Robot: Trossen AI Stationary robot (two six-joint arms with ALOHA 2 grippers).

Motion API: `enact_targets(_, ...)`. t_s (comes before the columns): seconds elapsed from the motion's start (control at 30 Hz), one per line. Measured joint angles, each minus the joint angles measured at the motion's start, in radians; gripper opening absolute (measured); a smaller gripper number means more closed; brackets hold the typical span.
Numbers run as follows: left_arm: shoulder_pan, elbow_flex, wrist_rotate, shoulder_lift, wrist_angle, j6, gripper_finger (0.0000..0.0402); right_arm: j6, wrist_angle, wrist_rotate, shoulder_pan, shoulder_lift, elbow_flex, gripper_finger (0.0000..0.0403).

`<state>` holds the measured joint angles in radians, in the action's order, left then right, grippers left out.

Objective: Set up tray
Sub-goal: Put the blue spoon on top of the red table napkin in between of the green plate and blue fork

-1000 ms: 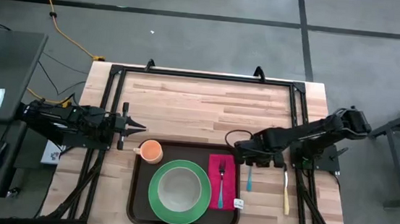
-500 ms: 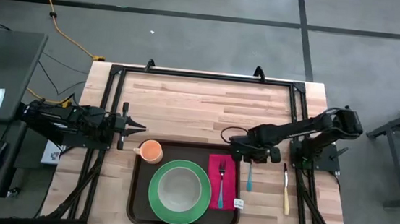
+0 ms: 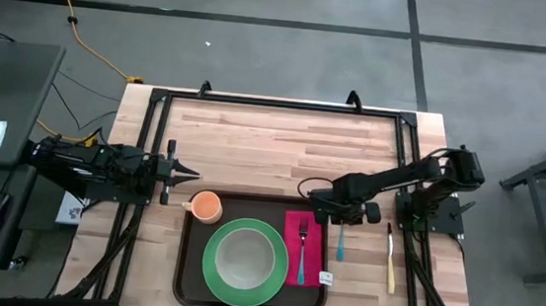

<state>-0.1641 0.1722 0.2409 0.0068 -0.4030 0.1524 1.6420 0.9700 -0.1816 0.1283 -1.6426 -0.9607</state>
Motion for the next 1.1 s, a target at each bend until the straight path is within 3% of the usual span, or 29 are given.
enact_targets(1.1,0.0,0.0,0.0,0.0,0.001,0.0,0.0074,-0.004,-0.02,0.047,-0.025,-0.022,0.001,0.0108)
